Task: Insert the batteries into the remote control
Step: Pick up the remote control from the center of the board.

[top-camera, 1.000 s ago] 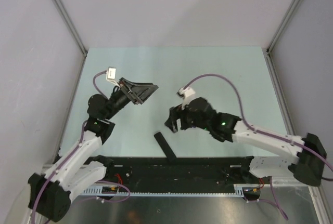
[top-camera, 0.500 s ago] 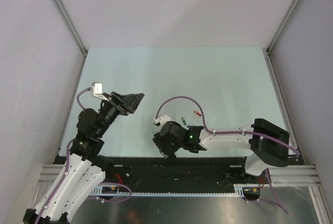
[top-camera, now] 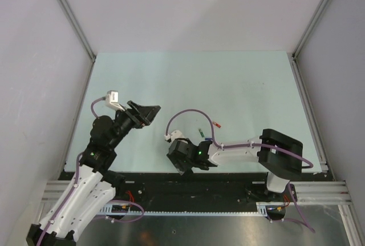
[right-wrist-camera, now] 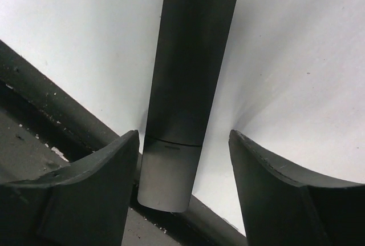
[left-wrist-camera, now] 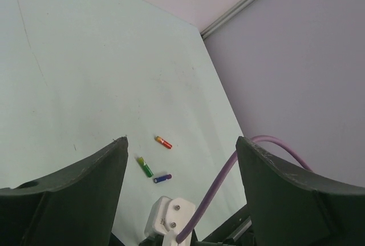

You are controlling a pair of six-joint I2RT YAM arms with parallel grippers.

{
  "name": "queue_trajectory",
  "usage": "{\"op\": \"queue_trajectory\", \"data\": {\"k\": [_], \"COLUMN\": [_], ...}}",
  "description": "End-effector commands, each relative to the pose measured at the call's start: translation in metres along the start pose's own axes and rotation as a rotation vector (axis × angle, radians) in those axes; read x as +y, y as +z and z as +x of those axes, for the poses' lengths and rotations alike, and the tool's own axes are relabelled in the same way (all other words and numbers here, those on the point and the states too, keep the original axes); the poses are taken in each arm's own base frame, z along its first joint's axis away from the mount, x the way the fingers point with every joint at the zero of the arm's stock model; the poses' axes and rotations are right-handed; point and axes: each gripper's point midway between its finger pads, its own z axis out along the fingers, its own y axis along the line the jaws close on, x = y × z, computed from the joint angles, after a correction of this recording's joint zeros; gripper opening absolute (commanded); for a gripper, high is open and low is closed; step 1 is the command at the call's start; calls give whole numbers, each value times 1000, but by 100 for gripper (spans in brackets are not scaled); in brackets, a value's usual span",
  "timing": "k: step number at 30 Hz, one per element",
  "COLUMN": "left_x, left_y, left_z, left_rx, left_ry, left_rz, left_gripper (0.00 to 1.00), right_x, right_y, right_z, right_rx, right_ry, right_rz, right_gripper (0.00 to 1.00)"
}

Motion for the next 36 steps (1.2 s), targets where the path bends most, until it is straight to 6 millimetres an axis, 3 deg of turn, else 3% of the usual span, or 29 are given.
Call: {"op": "queue_trajectory", "data": {"k": [1,4,5,8,11,13,14,15,19,23,28,33,36], "left_x": [1,0,0,1,1,0,-1,0,11,-5,-34,-54,-76], "left_y": [0,0,0,0,0,1,2,3,11,27,38,52,58], "left_z": [1,0,0,-2,-8,-12,-17,-20,-21,-4,6,19,32], "left_rx": [13,10,8,-1,-21,-33,-48,-56,-72,72,119,207,260], "left_ry": [-5,-5,-5,-2,1,0,-3,-28,-95,-70,-92,-84,-56], "left_rz": [-3,-4,-4,-11,-23,-31,-39,-57,-116,-39,163,232,292], "left_gripper": [81,81,81,81,81,86,98,100,100,98,93,86,83], "right_x": [-1,-1,0,-3,-7,-12,-15,-20,-41,-65,-76,-76,-76], "right_y": [4,6,6,1,-12,-30,-39,-48,-108,-140,-152,-154,-159], "right_z": [-3,1,3,-3,-18,-35,-42,-47,-87,-105,-114,-128,-138], "right_rx": [4,21,23,6,-49,-110,-138,-159,-338,-402,-442,-485,-524], "right_ry": [18,15,13,24,42,63,74,84,159,208,214,230,242], "right_rz": [33,31,33,43,52,61,67,76,84,114,150,139,125], "right_gripper": [66,55,45,28,20,18,16,16,13,10,5,0,0]}}
